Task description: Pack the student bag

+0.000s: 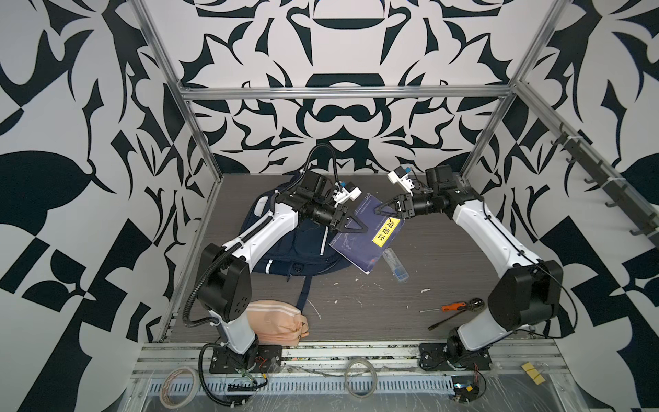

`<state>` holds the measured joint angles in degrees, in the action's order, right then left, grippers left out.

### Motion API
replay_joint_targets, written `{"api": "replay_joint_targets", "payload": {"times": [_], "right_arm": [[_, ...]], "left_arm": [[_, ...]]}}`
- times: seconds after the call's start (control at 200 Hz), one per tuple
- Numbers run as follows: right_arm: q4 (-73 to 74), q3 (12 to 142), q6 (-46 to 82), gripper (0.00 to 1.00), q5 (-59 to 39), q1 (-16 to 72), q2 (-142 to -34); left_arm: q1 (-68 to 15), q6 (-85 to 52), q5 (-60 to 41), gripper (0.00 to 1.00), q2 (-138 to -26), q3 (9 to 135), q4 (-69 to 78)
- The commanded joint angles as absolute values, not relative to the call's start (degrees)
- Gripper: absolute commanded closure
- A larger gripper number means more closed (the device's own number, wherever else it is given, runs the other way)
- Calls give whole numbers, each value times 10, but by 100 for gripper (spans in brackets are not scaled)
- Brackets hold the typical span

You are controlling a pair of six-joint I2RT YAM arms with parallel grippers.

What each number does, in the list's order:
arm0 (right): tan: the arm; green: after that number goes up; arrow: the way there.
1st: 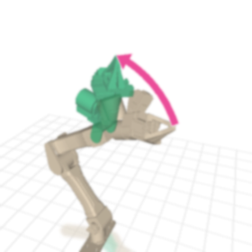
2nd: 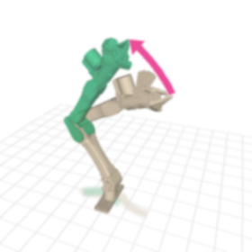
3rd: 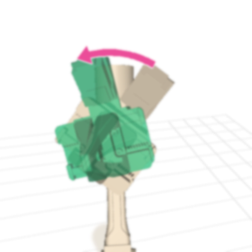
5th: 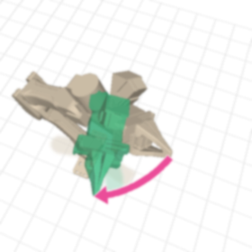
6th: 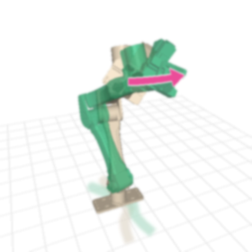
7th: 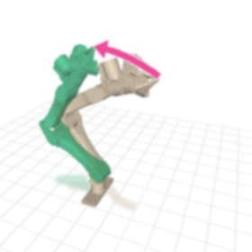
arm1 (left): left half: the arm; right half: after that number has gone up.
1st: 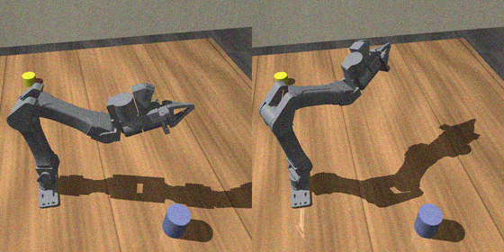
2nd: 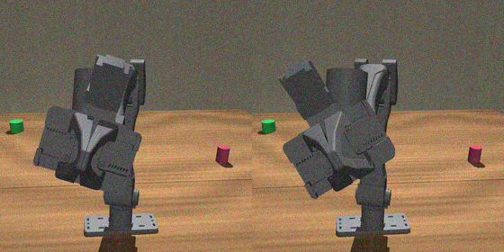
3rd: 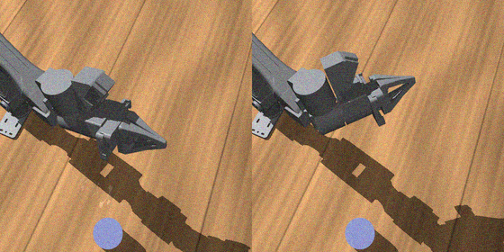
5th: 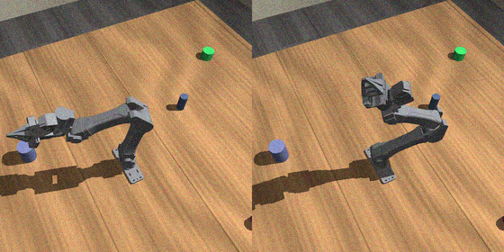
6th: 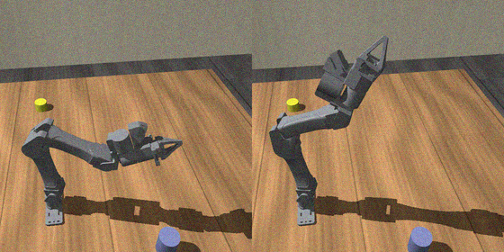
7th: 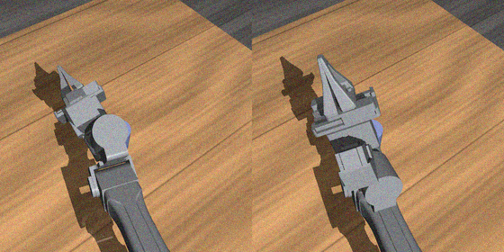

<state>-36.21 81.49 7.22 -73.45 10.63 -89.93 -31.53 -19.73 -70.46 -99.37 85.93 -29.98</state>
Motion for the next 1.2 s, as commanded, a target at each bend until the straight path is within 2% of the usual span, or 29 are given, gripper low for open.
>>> {"api": "replay_joint_targets", "payload": {"times": [0.0,0.08,0.145,0.205,0.27,0.335,0.36,0.385,0.455,0.56,0.61,0.715,0.735,0.775,1.03,1.195], "right_arm": [[-374,809,43,68,-742,110,-869],[-404,809,11,78,-728,110,-863],[-408,805,6,100,-716,109,-856],[-411,803,5,100,-702,103,-854],[-411,798,7,100,-687,89,-851],[-405,795,14,100,-652,67,-843],[-398,791,20,100,-634,56,-838],[-388,787,31,100,-611,44,-833],[-333,764,76,100,-575,6,-811],[-195,705,172,100,-517,-35,-761],[-158,685,196,100,-456,-42,-738],[-153,669,210,100,-343,-42,-717],[-150,665,216,100,-324,-42,-715],[-142,653,230,100,-295,-42,-707],[-146,617,258,100,-190,-28,-666],[-152,599,269,100,-159,-13,-645]], "left_arm": [[-318,-183,-694,100,-988,872,-325],[-318,-172,-668,100,-995,883,-356],[-318,-170,-651,100,-995,887,-361],[-319,-170,-629,95,-990,886,-360],[-317,-172,-599,75,-985,885,-358],[-313,-179,-532,32,-984,888,-376],[-310,-180,-504,19,-986,891,-389],[-307,-182,-480,11,-990,897,-404],[-304,-192,-407,0,-998,920,-437],[-309,-221,-303,1,-1017,959,-466],[-314,-230,-240,1,-1034,983,-496],[-320,-254,-149,14,-1081,1025,-529],[-321,-257,-136,19,-1089,1033,-532],[-325,-262,-111,21,-1109,1051,-536],[-382,-240,86,21,-1232,1183,-584],[-401,-237,159,33,-1294,1217,-598]]}}
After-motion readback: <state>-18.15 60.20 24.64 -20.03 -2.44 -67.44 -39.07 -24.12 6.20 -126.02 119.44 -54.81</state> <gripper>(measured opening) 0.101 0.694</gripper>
